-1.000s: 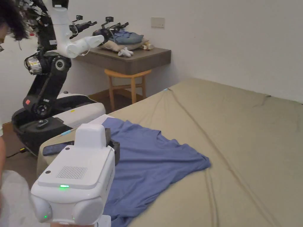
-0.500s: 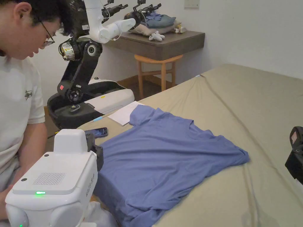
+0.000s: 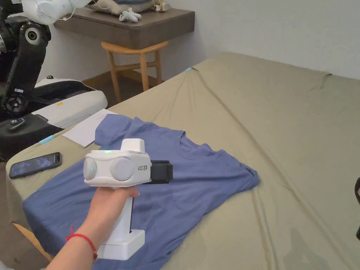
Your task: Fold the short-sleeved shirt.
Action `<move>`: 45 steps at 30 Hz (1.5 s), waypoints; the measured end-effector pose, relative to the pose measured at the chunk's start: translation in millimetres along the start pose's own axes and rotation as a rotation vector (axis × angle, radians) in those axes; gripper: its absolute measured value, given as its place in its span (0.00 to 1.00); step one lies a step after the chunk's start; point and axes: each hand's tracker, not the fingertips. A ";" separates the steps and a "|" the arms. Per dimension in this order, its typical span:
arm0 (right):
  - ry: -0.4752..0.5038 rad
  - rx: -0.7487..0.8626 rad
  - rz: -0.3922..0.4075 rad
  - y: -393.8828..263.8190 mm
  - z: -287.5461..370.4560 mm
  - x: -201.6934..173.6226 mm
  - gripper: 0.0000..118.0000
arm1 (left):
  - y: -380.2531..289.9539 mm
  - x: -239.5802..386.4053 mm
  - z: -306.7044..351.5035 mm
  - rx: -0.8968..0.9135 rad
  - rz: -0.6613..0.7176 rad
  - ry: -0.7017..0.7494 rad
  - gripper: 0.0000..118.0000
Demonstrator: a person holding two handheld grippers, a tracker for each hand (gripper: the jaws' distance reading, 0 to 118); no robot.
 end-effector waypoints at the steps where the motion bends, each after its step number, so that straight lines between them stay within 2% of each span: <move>1: -0.008 -0.004 0.010 -4.1 -4.1 1.1 0.00 | 0.7 6.5 -17.7 -0.035 -0.026 0.020 0.91; 4: -0.015 -0.051 0.023 -16.8 -17.8 4.3 0.00 | -11.5 3.2 -64.1 -0.119 -0.103 0.075 0.91; 7: -0.008 -0.084 0.012 -22.4 -27.0 4.7 0.00 | -24.4 -7.6 -92.1 -0.205 -0.077 0.084 0.91; 9: -0.006 -0.079 0.028 -22.4 -30.8 2.7 0.00 | -33.9 -4.2 -90.5 -0.112 -0.133 0.104 0.96; 12: 0.001 -0.077 0.023 -22.8 -31.9 4.0 0.00 | -34.4 0.1 -85.0 -0.146 -0.103 0.106 0.94; 15: -0.011 -0.058 0.035 -22.1 -28.7 5.2 0.00 | -38.0 3.5 -83.6 -0.133 -0.117 0.110 0.88; 16: -0.014 -0.053 0.036 -22.0 -27.0 7.5 0.00 | -38.9 4.6 -80.7 -0.121 -0.114 0.104 0.79; 17: -0.020 -0.070 0.016 -23.4 -26.5 9.7 0.00 | -40.5 7.0 -76.6 -0.099 -0.135 0.099 0.66; 18: -0.027 -0.058 0.025 -22.9 -25.5 12.2 0.00 | -41.1 11.2 -68.3 -0.060 -0.165 0.093 0.35; 19: -0.031 -0.075 0.008 -25.1 -24.3 16.2 0.00 | -43.5 13.7 -62.2 -0.015 -0.201 0.117 0.00; 20: -0.037 -0.078 0.007 -26.0 -23.5 18.9 0.00 | -46.0 11.7 -59.3 0.027 -0.203 0.154 0.00; 21: -0.043 -0.080 0.009 -26.2 -22.5 21.1 0.00 | -52.7 -0.7 -60.4 -0.022 -0.101 0.104 0.00; 22: -0.046 -0.082 0.008 -25.8 -21.1 23.4 0.00 | -54.5 -3.1 -65.8 0.006 -0.077 0.101 0.00; 25: -0.055 -0.081 -0.013 -25.9 -17.5 32.3 0.00 | -51.4 -4.7 -63.2 -0.001 -0.088 0.100 0.00; 30: -0.082 -0.078 -0.015 -25.6 -10.7 42.8 0.00 | -41.2 -11.5 -49.3 0.073 -0.009 0.040 0.00; 35: -0.100 -0.062 -0.026 -24.6 5.9 56.6 0.00 | -40.5 7.9 0.2 0.208 -0.101 0.025 0.00; 40: -0.136 -0.050 -0.067 -23.8 33.1 75.1 0.00 | -41.5 47.4 48.0 0.295 -0.132 -0.044 0.00; 45: -0.192 -0.023 -0.082 -21.9 75.3 98.3 0.00 | -47.3 136.3 80.7 0.334 -0.236 -0.234 0.00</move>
